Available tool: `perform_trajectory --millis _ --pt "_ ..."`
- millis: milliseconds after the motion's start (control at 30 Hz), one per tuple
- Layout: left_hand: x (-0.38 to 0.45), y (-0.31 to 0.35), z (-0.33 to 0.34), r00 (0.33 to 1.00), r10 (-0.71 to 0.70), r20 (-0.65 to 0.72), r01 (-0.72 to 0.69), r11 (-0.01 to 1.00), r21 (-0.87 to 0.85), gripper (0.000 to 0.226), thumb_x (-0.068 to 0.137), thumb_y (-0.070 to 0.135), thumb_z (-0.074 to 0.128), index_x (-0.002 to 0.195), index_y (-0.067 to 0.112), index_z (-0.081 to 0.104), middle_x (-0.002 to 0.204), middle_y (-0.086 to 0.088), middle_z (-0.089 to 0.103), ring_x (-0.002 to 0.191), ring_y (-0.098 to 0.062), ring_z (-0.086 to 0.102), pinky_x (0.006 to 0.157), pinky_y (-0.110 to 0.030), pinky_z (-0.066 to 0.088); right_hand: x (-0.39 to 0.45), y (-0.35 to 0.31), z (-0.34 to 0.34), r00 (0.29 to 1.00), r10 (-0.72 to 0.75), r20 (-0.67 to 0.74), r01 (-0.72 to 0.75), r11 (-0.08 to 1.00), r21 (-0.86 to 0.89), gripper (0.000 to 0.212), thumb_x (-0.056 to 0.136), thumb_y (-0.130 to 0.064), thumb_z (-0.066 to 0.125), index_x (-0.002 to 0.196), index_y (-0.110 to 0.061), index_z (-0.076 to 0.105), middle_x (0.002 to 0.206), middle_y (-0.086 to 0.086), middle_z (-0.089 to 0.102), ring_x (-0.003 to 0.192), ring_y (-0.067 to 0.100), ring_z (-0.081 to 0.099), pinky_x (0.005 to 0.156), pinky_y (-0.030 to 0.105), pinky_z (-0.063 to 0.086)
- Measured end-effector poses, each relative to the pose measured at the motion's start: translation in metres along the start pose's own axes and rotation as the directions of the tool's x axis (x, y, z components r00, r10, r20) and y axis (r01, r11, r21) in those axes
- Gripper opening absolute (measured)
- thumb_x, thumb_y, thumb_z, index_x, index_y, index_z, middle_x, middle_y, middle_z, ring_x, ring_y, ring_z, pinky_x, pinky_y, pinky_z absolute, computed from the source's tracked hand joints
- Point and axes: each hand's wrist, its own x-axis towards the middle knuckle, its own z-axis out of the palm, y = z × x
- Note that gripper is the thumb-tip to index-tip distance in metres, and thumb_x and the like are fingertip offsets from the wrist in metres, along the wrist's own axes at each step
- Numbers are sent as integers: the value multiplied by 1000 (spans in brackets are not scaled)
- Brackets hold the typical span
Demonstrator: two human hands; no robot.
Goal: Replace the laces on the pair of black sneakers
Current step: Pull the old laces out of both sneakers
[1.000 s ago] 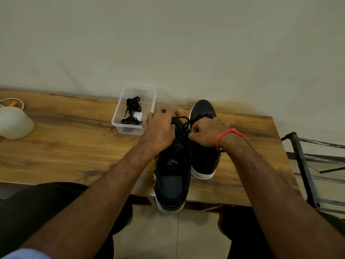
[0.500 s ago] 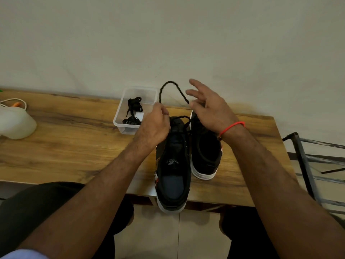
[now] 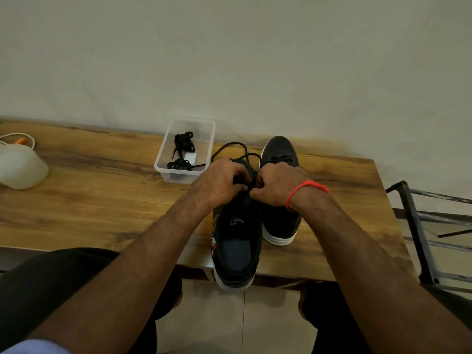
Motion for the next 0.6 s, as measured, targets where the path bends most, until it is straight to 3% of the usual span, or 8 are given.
perform_trajectory --millis 67,133,267,333,400,467,600 --pt "-1 1 2 1000 13 -23 -12 998 59 26 88 33 76 113 29 72 123 3 52 111 -14 53 95 -36 51 2 5 -1 1000 21 18 -23 995 94 36 90 -50 61 73 -20 51 71 0 50 77 26 55 74 40 47" --pt "-3 4 6 1000 12 -8 -11 996 88 28 89 39 74 116 32 71 126 4 49 113 -16 52 94 -40 53 4 10 -3 999 41 18 -44 983 179 36 90 -42 63 66 -21 48 67 1 49 73 26 54 70 38 45" --pt "-4 8 9 1000 -1 12 -1 990 140 28 93 37 70 120 30 71 130 0 47 116 -19 53 96 -42 52 -1 7 0 998 61 31 -65 982 175 35 90 -50 59 70 -25 48 71 0 51 79 27 60 81 45 52" --pt "-4 8 9 1000 -19 1 19 990 139 26 95 34 67 120 27 71 130 -1 48 114 -20 54 94 -42 53 -3 2 2 997 75 16 -76 988 135 43 89 -63 53 71 -24 47 71 -1 51 77 26 59 84 45 49" --pt "-4 7 10 998 -49 -31 51 995 86 22 97 34 65 116 26 72 126 0 49 111 -19 55 92 -41 53 -5 -1 2 998 69 8 -70 996 55 41 90 -63 53 82 -23 52 76 -1 51 79 25 56 88 44 45" --pt "-4 6 9 987 -113 -112 115 993 10 19 100 34 59 113 25 70 124 1 49 106 -18 55 88 -39 52 -6 0 0 997 64 33 -65 997 40 30 93 -52 56 90 -22 53 81 0 52 84 26 55 92 44 44" --pt "-1 -1 -6 887 -245 -390 216 969 -118 22 106 32 47 117 20 62 123 -2 51 99 -18 58 74 -33 44 -2 8 -2 993 69 97 -80 989 120 33 91 -44 62 72 -24 45 75 0 50 83 29 59 91 48 53"
